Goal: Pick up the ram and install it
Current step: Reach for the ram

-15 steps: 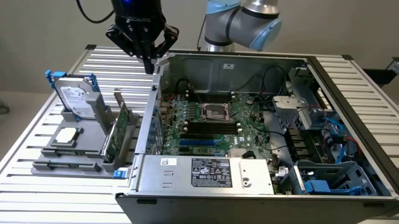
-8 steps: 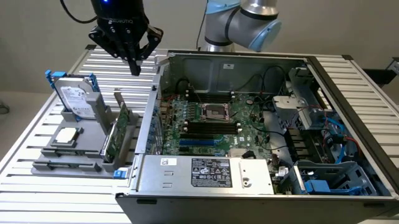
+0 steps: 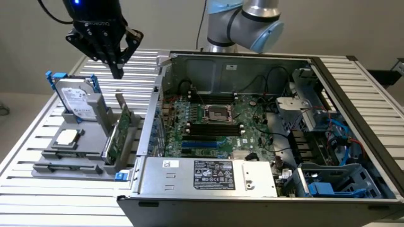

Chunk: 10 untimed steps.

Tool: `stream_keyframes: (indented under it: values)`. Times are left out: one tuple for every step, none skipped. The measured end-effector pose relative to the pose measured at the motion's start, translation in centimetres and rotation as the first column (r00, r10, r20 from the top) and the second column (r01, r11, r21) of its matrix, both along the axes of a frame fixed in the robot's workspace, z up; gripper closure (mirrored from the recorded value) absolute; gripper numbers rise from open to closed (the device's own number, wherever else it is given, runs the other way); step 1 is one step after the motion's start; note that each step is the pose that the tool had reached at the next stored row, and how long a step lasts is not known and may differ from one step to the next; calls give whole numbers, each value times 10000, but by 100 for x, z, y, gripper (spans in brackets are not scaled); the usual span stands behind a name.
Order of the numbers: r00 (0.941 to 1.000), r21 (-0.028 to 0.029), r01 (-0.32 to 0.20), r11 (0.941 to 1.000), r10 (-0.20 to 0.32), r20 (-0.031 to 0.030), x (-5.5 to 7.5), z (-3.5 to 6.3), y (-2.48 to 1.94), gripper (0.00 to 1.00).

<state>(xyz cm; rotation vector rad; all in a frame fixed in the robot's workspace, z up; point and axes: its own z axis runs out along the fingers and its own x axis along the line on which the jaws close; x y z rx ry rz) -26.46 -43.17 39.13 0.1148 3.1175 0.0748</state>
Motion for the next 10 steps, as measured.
stream_keyframes:
  values:
    - [10000, 0, -1, 10000, 1, 0, -45, -1, -13, 89]
    - [10000, 1, 0, 10000, 0, 1, -93, -2, -26, 89]
    - [10000, 1, 0, 10000, 0, 1, -139, -3, -39, 89]
    - [10000, 0, 0, 10000, 0, 0, -184, -4, -53, 89]
    - [10000, 1, 0, 10000, 0, 1, -229, -7, -68, 89]
    - [10000, 1, 1, 10000, -1, 1, -274, -9, -83, 89]
    - [10000, 1, 0, 10000, 0, 2, -319, -13, -101, 89]
    - [10000, 1, 0, 10000, 0, 2, -364, -17, -121, 89]
    - [10000, 2, 0, 10000, 0, 2, -407, -23, -140, 89]
    - [10000, 1, -1, 10000, 1, 1, -449, -28, -160, 89]
